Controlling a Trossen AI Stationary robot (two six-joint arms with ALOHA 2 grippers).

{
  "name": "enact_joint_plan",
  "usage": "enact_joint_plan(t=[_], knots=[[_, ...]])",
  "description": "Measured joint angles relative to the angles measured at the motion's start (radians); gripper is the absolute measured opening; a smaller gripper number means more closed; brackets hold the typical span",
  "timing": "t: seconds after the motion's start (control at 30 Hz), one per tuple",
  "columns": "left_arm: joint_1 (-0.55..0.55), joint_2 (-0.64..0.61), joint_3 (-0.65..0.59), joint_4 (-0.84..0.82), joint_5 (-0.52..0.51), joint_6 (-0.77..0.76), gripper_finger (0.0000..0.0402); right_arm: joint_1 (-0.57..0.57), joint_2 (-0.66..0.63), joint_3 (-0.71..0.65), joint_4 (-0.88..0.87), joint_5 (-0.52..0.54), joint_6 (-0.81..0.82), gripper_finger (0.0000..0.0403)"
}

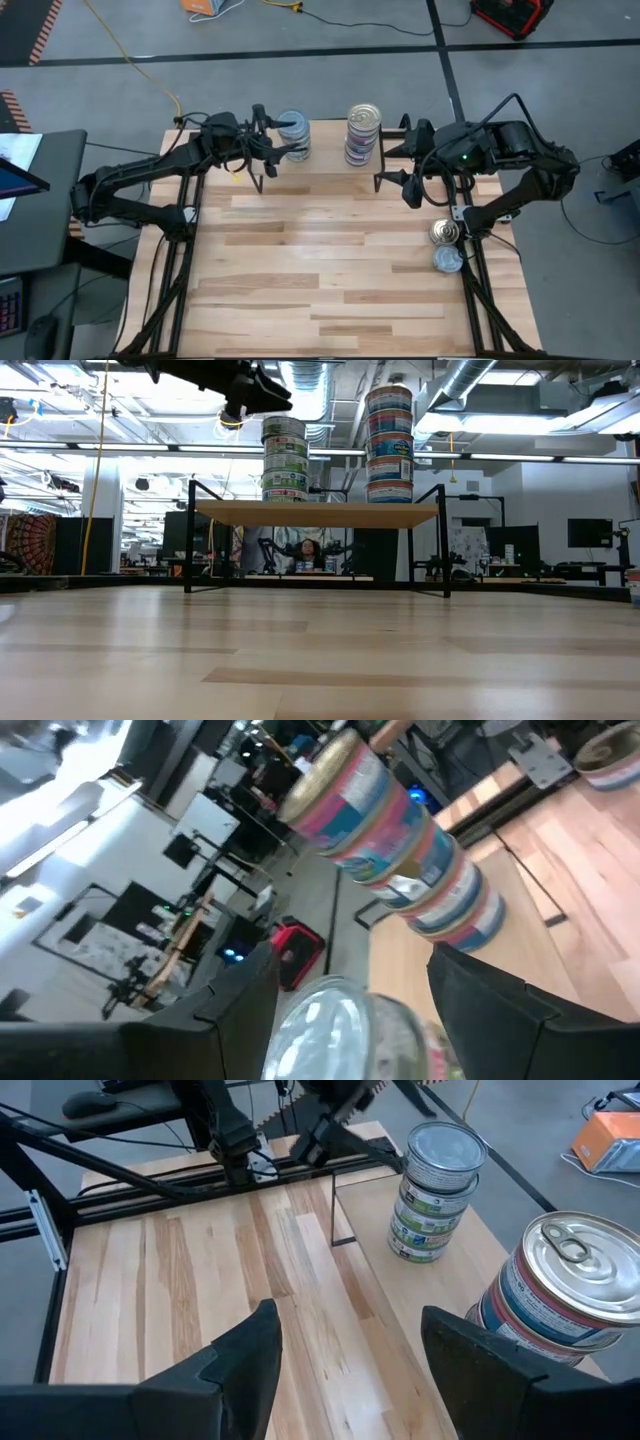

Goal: Stack canned seafood by type on shelf
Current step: Stack the green tuna can on top of the green tuna can on the shelf

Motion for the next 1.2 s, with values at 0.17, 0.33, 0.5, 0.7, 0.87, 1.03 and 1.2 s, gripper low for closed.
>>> enact_joint_plan(t=[0.17, 0.33, 0.5, 0.7, 0.87, 1.03, 1.2], knots=[[0.002, -0.078, 0.000, -0.060, -0.007, -0.007, 0.0244, -0.003, 0.000, 0.000, -0.008, 0.000, -0.004, 0.0265], [0.003, -0.150, 0.000, -0.180, -0.077, -0.017, 0.0244, -0.018, 0.000, 0.000, -0.006, 0.000, -0.021, 0.0265], [0.004, -0.156, 0.000, -0.271, -0.207, 0.001, 0.0244, -0.031, 0.000, 0.000, 0.001, 0.000, -0.038, 0.0265], [0.015, -0.084, 0.000, -0.239, -0.372, 0.068, 0.0244, -0.030, 0.000, 0.000, 0.004, 0.000, -0.045, 0.0265], [0.024, -0.015, 0.000, -0.149, -0.433, 0.098, 0.0244, -0.015, 0.000, 0.000, 0.002, 0.000, -0.045, 0.0265], [0.024, 0.013, 0.000, -0.102, -0.435, 0.116, 0.0244, -0.006, 0.000, 0.000, -0.008, 0.000, -0.040, 0.0265], [0.019, -0.012, 0.000, -0.139, -0.512, 0.126, 0.0244, -0.007, 0.000, 0.000, -0.022, 0.000, -0.028, 0.0265]])
